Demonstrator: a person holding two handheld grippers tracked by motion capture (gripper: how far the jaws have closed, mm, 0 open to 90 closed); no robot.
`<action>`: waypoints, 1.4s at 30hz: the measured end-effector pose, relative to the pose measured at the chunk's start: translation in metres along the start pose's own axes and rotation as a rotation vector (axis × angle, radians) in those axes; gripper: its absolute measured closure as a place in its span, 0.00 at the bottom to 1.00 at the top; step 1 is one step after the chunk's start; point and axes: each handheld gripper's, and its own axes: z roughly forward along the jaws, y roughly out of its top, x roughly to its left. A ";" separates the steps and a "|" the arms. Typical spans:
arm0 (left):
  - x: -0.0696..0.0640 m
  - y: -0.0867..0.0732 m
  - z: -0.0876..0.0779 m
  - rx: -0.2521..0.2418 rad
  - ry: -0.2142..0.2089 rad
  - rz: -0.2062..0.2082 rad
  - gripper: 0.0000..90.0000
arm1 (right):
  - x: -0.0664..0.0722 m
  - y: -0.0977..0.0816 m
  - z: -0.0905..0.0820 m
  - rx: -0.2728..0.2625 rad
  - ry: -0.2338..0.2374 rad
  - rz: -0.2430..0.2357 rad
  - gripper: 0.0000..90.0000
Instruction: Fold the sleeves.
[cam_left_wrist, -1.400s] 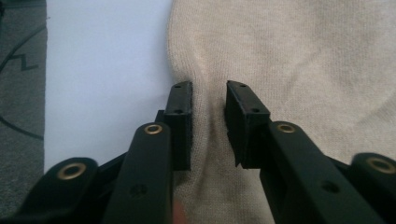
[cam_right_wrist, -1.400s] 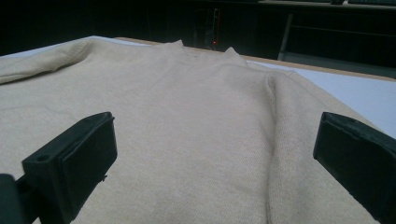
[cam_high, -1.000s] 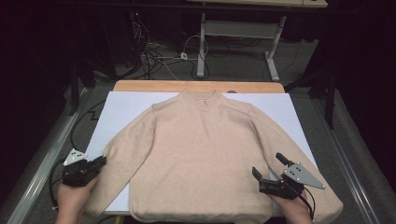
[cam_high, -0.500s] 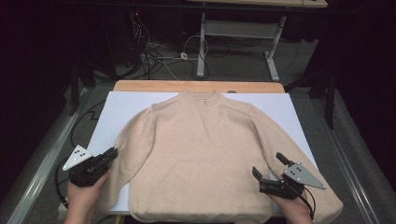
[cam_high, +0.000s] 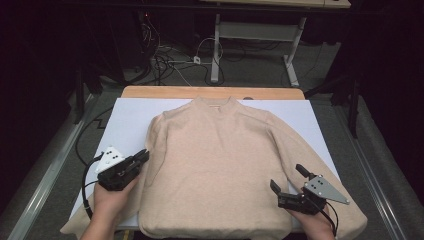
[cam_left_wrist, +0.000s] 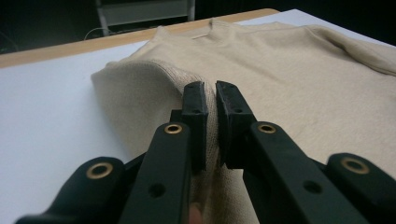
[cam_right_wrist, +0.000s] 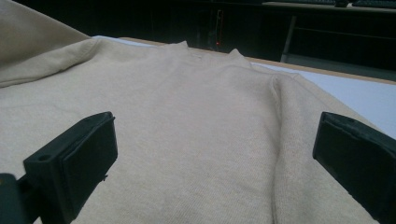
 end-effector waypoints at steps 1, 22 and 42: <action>-0.003 0.002 0.003 0.002 -0.012 0.008 0.90 | 0.000 0.000 0.000 -0.002 -0.001 -0.003 0.01; -0.072 0.010 0.075 0.084 -0.209 0.140 0.90 | -0.002 -0.001 -0.001 -0.001 -0.005 0.002 0.01; -0.088 -0.008 0.094 0.130 -0.247 0.133 0.72 | -0.001 -0.002 0.000 0.002 -0.003 0.001 0.01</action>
